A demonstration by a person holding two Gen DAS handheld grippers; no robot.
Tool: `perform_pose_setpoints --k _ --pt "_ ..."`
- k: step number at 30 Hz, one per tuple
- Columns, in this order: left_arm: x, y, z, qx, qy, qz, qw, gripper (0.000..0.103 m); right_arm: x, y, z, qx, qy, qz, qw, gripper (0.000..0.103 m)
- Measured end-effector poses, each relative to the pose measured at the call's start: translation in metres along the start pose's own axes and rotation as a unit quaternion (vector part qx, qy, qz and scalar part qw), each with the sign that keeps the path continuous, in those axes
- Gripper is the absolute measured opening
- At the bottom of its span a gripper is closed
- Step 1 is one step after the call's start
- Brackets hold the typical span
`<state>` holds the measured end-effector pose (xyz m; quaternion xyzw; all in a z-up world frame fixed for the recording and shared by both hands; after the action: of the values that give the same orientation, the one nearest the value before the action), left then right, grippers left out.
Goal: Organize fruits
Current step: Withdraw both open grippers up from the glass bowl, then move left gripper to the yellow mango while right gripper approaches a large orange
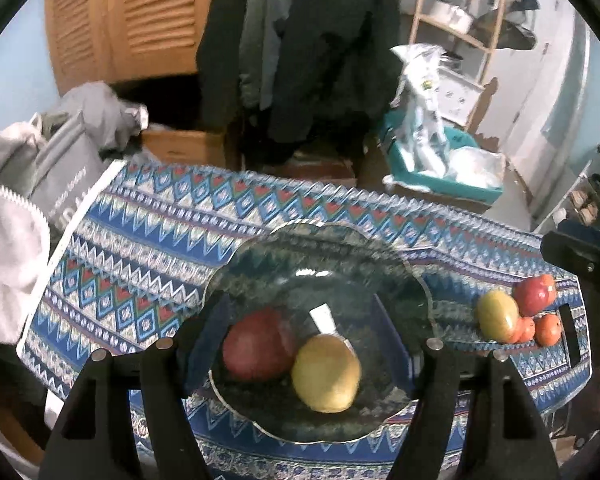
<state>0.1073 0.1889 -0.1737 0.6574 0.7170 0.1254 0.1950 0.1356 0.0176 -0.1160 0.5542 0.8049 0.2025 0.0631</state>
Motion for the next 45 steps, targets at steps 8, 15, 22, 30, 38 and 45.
perform_pose_setpoints --k 8,15,22,30,38,45 --pt "-0.037 0.018 -0.042 -0.048 0.0 0.033 0.9983 0.074 -0.04 -0.008 -0.051 -0.041 -0.054 0.011 0.998 0.081" --pt "-0.078 0.022 -0.056 -0.055 -0.006 0.073 0.9958 0.074 -0.077 -0.019 -0.087 -0.061 -0.085 0.023 0.994 0.081" --pt "-0.113 0.021 -0.055 -0.044 -0.019 0.088 0.9949 0.073 -0.112 -0.031 -0.116 -0.082 -0.099 0.048 0.991 0.081" --pt "-0.147 0.024 -0.061 -0.04 -0.032 0.1 0.9936 0.073 -0.153 -0.048 -0.149 -0.106 -0.11 0.082 0.985 0.081" --pt "-0.176 0.029 -0.065 -0.04 -0.042 0.112 0.992 0.074 -0.188 -0.068 -0.164 -0.113 -0.129 0.112 0.979 0.081" --pt "-0.204 0.028 -0.06 -0.04 -0.048 0.139 0.9884 0.073 -0.223 -0.092 -0.169 -0.114 -0.142 0.137 0.974 0.081"
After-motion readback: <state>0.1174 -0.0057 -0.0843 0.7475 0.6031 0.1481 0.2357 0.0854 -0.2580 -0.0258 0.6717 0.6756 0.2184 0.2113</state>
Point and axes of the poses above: each gripper's, at about its wrist camera, not at the fingertips, and z roughly the way its jaws point, x to its left, y to its top, the point moved 10 cm from there along z, roughly the way its jaws point, and after that the axes turned 11 degrees about x, right-handed, at the moved point
